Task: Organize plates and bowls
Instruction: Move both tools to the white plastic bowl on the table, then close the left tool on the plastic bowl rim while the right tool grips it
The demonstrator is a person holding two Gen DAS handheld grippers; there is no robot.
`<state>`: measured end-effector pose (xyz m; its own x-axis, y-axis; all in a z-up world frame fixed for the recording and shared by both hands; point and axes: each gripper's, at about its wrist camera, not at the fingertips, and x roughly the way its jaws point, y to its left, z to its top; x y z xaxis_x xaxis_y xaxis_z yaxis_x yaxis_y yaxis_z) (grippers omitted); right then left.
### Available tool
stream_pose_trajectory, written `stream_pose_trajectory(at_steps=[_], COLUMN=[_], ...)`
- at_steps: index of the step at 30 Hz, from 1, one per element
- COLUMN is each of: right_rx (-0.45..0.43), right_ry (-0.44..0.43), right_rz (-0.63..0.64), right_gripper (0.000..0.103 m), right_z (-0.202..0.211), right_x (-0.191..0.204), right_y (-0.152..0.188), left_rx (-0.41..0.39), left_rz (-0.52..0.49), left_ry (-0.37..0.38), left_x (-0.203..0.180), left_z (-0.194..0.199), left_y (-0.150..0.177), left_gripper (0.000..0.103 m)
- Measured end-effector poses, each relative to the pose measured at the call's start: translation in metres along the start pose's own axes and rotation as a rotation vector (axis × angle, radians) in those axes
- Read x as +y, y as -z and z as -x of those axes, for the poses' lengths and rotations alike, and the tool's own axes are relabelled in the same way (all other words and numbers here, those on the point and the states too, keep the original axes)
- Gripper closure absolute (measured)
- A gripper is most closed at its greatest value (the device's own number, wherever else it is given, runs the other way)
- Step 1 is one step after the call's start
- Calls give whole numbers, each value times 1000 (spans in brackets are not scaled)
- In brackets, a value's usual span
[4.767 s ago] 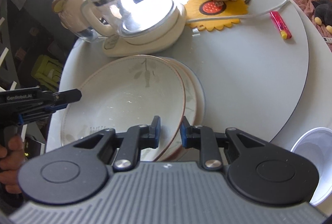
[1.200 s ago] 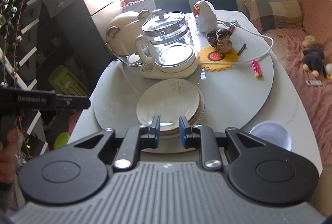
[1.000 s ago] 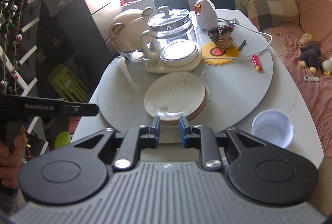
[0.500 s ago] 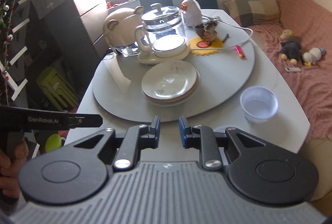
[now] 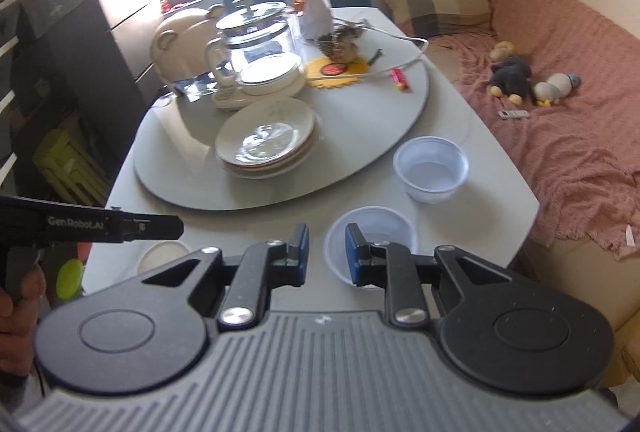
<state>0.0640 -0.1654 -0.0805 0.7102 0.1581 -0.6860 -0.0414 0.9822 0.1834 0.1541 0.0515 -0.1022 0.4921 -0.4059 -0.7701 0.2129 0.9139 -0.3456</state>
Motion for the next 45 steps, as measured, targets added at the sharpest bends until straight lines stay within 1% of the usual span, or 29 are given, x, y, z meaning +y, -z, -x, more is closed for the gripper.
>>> stream_pose_trajectory(at_steps=[2,5,7,9,12,14,17,21,25,28,29,31,35,37,38,39,40,42,45], right_rx=[-3,-3,-1,3,0,0,17,44,73,93,101,109,148,168,184,200,207,225,253], right_ry=[9,-1,-11,-15,-18,-23,-43,-44,-56,-66,-66,-74,-63,-59,-60,-57,-63,-86,-120], right_rz=[-10,-18,-1,18,46,36,23,19,21,28,34,41,30,16,20,26,31,46,66], right_gripper=[79,79,79,79,79,79,79,79,79,79,79,79,79,71,60,53,52,54,54], right_z=[-4,-12,-19,-27,-39,-47,-62,-83,-105,-123,-128,-138,-163,-175,-183,-189,-193,-203,-218], right_x=[-11,-26,-34,-42,-56,-67,-87,-109,-127,-140,-144,-155,-182,-194,-198,-201,-204,-207,-209], right_y=[-2,-8,-15,-25,-39,-49,-65,-80,-93,-102,-104,-109,-118,-121,-122,-122,-122,-121,-120], left_rx=[4,14,18,20,28,36,43,68,89,119,128,139,173,188,196,203,213,230,232], left_rz=[0,-17,-26,-22,-12,3,29,50,78,86,91,110,101,99,98,94,96,115,131], left_ry=[3,8,-8,-7,-23,-35,-47,-57,-63,-81,-84,-73,-35,-24,-28,-30,-37,-52,-52], left_x=[-7,-20,-30,-38,-51,-57,-65,-73,-76,-80,-82,-84,-93,-96,-97,-99,-99,-95,-88], left_z=[-10,-27,-39,-51,-72,-85,-104,-132,-162,-188,-196,-211,-243,-258,-266,-274,-281,-293,-303], left_y=[-6,-17,-27,-38,-54,-63,-76,-93,-108,-117,-120,-126,-135,-139,-141,-142,-143,-142,-140], left_gripper=[74,74,74,74,74,74,74,74,68,64,61,55,52,51,51,51,51,51,51])
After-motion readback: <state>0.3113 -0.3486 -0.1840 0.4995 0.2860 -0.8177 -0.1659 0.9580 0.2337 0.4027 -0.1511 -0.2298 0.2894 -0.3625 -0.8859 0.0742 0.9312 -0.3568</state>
